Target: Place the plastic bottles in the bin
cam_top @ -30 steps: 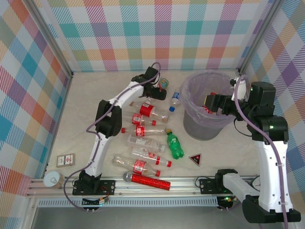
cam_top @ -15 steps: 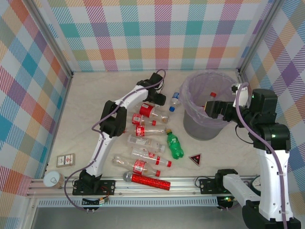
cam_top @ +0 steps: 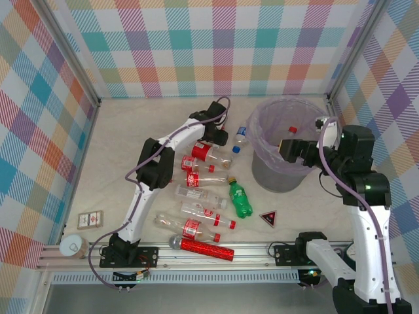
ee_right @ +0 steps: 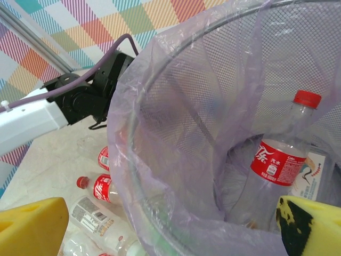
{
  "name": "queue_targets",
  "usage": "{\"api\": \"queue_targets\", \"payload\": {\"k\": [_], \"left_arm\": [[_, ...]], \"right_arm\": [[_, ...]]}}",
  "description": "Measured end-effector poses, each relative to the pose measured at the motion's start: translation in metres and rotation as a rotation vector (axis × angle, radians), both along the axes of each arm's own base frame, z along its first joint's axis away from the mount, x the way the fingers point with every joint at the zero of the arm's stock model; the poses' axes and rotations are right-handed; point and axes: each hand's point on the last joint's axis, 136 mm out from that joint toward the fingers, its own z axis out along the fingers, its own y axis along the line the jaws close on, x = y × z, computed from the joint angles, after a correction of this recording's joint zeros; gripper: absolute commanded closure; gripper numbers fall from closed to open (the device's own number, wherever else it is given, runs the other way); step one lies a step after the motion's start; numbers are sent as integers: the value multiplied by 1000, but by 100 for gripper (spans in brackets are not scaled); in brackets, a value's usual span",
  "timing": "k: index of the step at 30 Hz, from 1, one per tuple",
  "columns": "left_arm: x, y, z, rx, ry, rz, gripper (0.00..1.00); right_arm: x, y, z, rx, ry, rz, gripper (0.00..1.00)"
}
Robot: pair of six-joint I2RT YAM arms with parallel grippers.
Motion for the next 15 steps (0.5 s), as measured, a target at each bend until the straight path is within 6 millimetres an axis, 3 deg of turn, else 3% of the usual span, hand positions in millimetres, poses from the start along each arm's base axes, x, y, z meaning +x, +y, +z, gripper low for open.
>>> {"api": "queue_targets", "payload": {"k": [6, 9, 12, 15], "left_arm": [[0, 1, 16, 4, -38, 7, 56], [2, 6, 39, 0, -86, 20, 56], [3, 9, 80, -32, -165, 33, 58], [-6, 15, 135, -96, -257, 39, 60]], "right_arm": [[12, 2, 2, 16, 2, 2, 2], [16, 5, 13, 29, -17, 16, 3], [25, 10, 30, 56, -49, 32, 6], [40, 19, 42, 89, -55, 59, 8]]}}
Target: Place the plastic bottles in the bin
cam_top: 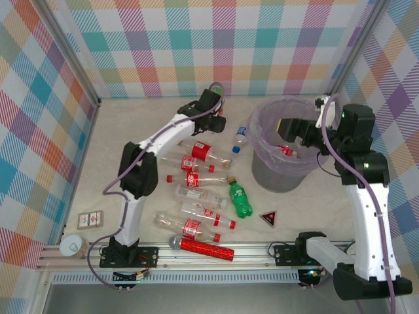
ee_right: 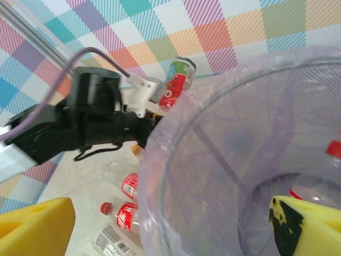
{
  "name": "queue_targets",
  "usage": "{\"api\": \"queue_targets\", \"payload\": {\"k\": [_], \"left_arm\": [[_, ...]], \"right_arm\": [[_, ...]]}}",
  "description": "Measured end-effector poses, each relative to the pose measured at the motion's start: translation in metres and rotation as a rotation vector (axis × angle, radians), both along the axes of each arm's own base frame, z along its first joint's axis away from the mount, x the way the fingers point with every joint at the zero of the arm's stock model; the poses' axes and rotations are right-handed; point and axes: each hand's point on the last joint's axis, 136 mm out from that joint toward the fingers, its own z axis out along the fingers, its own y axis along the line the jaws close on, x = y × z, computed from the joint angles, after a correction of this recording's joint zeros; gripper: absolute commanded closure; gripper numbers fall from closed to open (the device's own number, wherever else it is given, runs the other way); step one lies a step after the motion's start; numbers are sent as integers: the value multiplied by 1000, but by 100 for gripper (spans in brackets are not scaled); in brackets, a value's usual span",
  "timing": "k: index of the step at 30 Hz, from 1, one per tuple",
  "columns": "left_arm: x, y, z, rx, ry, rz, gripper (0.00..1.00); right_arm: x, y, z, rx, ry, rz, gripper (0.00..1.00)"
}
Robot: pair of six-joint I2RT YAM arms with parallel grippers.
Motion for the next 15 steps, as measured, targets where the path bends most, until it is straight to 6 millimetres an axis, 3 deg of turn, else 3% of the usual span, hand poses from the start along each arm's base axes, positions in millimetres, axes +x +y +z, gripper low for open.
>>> {"api": "queue_targets", "payload": {"k": [4, 7, 10, 12, 14, 15], "left_arm": [[-27, 13, 72, -108, -107, 0, 70], [-51, 19, 101, -201, -151, -15, 77], [-74, 22, 101, -261, -146, -31, 83], [-86, 21, 91, -296, -133, -38, 88], [-101, 19, 76, -326, -114, -53, 100], [-107, 18, 71, -337, -108, -61, 100]], "right_arm": [[23, 24, 6, 14, 13, 59, 9], [38, 41, 4, 31, 30, 98, 11], [52, 59, -1, 42, 53, 134, 15], [62, 72, -4, 52, 66, 162, 19], [70, 87, -8, 72, 80, 199, 22], [73, 94, -11, 82, 89, 218, 22]]}}
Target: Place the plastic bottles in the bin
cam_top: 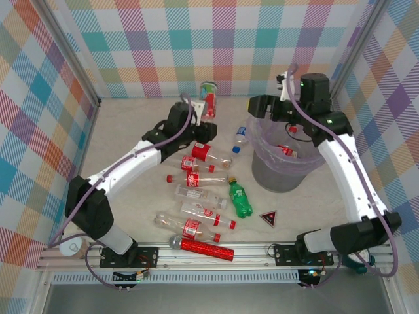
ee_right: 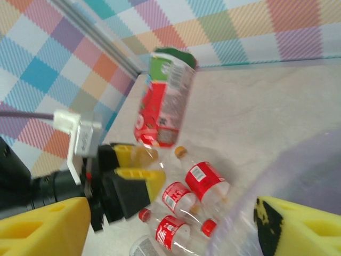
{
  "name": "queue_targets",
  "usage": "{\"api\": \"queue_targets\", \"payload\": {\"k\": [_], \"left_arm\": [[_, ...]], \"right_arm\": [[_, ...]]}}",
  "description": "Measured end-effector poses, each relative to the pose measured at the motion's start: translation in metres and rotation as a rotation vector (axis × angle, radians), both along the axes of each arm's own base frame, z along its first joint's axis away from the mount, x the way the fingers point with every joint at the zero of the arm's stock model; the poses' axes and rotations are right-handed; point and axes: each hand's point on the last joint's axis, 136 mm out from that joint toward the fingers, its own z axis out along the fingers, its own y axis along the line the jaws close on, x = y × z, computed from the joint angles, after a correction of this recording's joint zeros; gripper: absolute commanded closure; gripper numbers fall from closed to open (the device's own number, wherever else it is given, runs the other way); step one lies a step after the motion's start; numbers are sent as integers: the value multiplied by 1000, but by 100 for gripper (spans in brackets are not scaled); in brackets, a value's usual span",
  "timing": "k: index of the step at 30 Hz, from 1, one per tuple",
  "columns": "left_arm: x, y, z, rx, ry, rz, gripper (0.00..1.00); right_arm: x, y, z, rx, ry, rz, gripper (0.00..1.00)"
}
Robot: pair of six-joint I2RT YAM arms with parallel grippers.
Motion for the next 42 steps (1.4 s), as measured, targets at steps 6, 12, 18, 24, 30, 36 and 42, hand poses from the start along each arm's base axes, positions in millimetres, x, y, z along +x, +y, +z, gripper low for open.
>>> {"api": "queue_targets", "payload": {"k": [6, 12, 18, 24, 30, 36, 42], "left_arm": [[-21, -15, 5, -88, -46, -81, 100], [-32, -28, 34, -168, -127, -145, 100], [-50, -33, 54, -208, -175, -191, 100], [-55, -37, 59, -220, -189, -216, 100], [-59, -41, 59, -216, -194, -235, 100], [-60, -42, 59, -214, -196, -246, 100], [-60, -42, 59, -212, -195, -242, 88]], "right_arm": [[6, 34, -16, 37, 55, 88, 19], [14, 46, -23, 64, 86, 109, 9], [27, 58, -18, 108, 96, 139, 7], [36, 72, -17, 118, 103, 162, 7], [39, 80, -25, 115, 121, 177, 12], [39, 82, -27, 122, 133, 188, 26], [39, 82, -24, 124, 120, 193, 36]]}}
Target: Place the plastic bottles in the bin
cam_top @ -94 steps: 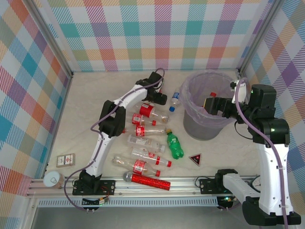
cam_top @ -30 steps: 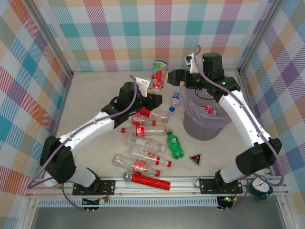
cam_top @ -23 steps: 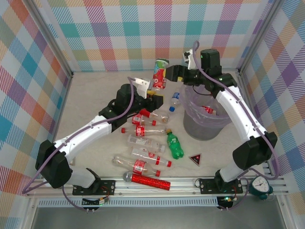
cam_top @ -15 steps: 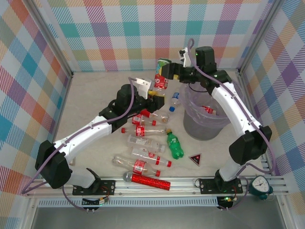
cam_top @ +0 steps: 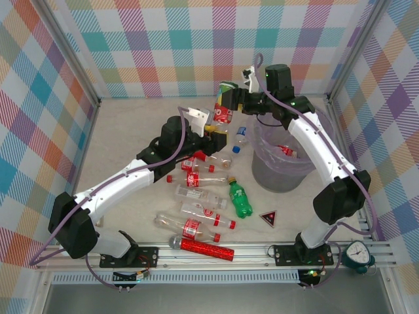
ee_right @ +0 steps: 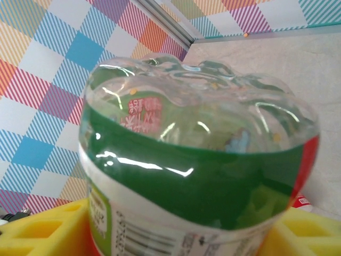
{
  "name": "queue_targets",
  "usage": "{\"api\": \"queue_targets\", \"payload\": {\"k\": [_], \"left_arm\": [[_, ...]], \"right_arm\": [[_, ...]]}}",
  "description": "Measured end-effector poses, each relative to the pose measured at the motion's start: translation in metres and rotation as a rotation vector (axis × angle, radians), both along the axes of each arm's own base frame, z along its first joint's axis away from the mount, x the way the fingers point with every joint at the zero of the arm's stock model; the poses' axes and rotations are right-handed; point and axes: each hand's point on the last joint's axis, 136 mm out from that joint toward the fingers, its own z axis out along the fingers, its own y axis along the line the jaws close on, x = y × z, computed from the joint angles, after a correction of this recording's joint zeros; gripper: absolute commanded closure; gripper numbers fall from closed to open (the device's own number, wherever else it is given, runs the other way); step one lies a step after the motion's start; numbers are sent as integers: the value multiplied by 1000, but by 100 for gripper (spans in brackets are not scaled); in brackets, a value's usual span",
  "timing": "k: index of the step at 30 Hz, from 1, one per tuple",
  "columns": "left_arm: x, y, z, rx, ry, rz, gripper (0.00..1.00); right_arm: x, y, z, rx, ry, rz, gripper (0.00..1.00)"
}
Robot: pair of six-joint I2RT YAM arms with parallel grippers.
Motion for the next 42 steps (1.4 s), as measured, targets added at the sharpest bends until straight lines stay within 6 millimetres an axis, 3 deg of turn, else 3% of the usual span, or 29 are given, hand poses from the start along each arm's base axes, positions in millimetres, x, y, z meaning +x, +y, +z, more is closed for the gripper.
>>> {"api": "queue_targets", "payload": {"k": [3, 7, 9, 13, 16, 19, 21, 27, 32, 36, 39, 42], "left_arm": [[1, 0, 0, 0, -1, 4, 68], [1, 1, 0, -3, 4, 12, 16], [2, 3, 1, -9, 10, 25, 1], [2, 9, 5, -14, 15, 57, 0], [1, 20, 7, -31, 40, 108, 0], [0, 32, -3, -42, 112, 180, 0], [0, 41, -18, -38, 182, 239, 0], [-5, 74, -82, 16, 400, 441, 6], [-8, 99, -118, 27, 528, 569, 11], [0, 116, -125, 2, 573, 646, 13], [1, 126, -134, 16, 605, 685, 14], [-3, 134, -141, 51, 625, 714, 14]], "right_arm": [[0, 0, 1, -1, -5, 0, 39], [0, 0, 2, -2, -10, 1, 41], [2, -1, 6, -6, -28, -6, 42], [5, -5, 32, -18, -111, -29, 43], [8, -13, 67, -23, -217, -59, 44], [9, -28, 97, -44, -314, -102, 44], [11, -45, 112, -64, -360, -144, 45], [6, -128, 141, -202, -461, -364, 47], [-34, -184, 161, -327, -545, -549, 48], [-61, -208, 148, -395, -534, -630, 49], [-63, -214, 111, -447, -451, -636, 49], [-57, -214, 55, -498, -325, -610, 49]]}}
